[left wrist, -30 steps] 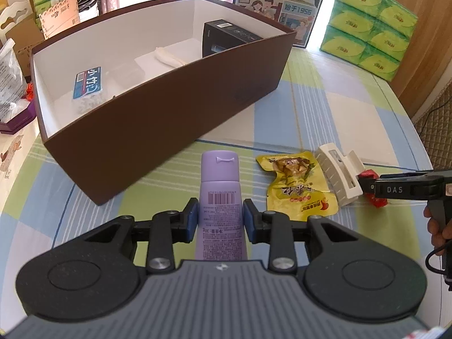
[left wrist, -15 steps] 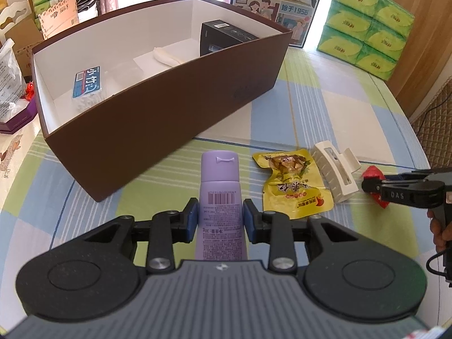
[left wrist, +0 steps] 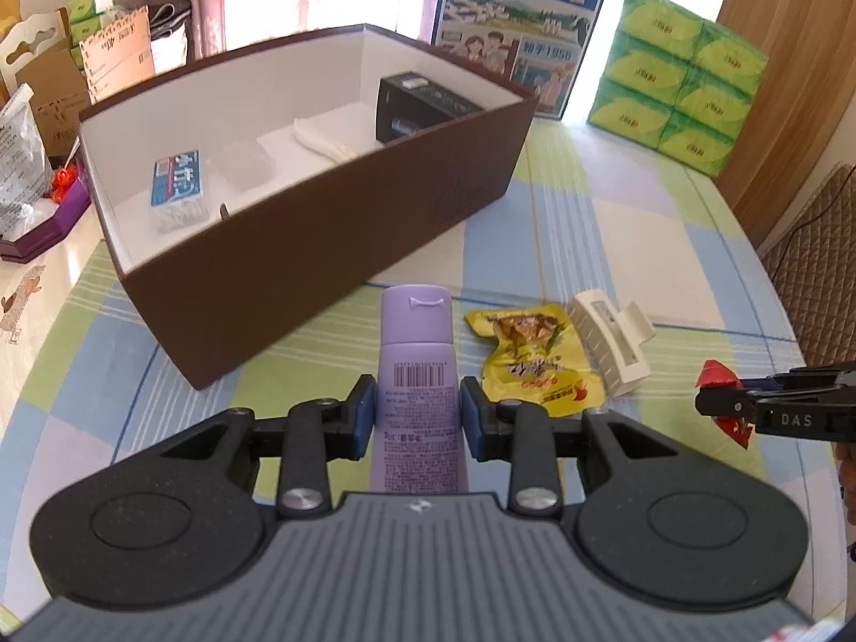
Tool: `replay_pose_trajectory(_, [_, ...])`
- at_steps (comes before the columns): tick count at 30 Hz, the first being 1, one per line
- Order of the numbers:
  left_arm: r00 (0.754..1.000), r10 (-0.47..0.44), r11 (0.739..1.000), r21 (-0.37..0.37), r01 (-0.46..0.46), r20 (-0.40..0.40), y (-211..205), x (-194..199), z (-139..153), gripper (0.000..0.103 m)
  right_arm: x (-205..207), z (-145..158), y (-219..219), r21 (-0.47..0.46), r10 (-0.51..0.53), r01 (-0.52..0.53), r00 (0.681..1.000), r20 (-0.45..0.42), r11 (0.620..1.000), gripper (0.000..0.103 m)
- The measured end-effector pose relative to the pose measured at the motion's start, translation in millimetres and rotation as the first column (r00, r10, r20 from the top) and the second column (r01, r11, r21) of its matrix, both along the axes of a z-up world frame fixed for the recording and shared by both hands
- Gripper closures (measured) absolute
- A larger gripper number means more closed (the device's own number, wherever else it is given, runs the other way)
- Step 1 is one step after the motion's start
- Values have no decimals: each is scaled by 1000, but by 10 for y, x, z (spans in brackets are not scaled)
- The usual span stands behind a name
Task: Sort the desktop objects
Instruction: 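Lift the purple tube and red packet over the brown box with both tools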
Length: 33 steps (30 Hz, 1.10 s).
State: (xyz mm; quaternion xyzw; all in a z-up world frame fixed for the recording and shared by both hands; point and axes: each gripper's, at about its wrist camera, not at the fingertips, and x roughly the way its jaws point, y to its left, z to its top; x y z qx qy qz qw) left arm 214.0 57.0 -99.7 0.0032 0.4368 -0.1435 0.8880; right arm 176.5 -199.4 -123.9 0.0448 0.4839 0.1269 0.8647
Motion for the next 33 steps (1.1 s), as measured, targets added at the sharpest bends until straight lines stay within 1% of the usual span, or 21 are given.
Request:
replay_pose_trajectory(8, [998, 17, 999, -41, -14, 59, 102, 5, 299, 75, 47, 391, 322, 30, 124, -127, 989, 84, 991, 81])
replay_pose_trajectory(13, [993, 31, 998, -63, -25, 110, 189, 83, 525, 75, 260, 557, 593, 41, 190, -196, 973, 132, 980, 81])
replay_pose_trajectory(18, [987, 47, 996, -80, -35, 154, 305, 246, 727, 75, 526, 765, 896, 40, 254, -266, 948, 194, 963, 81])
replay_pose_trajectory(26, [979, 71, 994, -92, -54, 190, 482, 738, 932, 75, 1116, 1080, 1352, 30, 328, -351, 900, 287, 936, 81])
replay_pose_trajectory(29, [979, 88, 992, -105, -70, 184, 575, 991, 959, 75, 1399, 1104, 1488, 23, 355, -378, 887, 294, 925, 81])
replay_pose_trajectory(33, [978, 108, 992, -77, -96, 179, 687, 1330, 903, 75, 1762, 1053, 1678, -18, 388, -400, 878, 280, 917, 81])
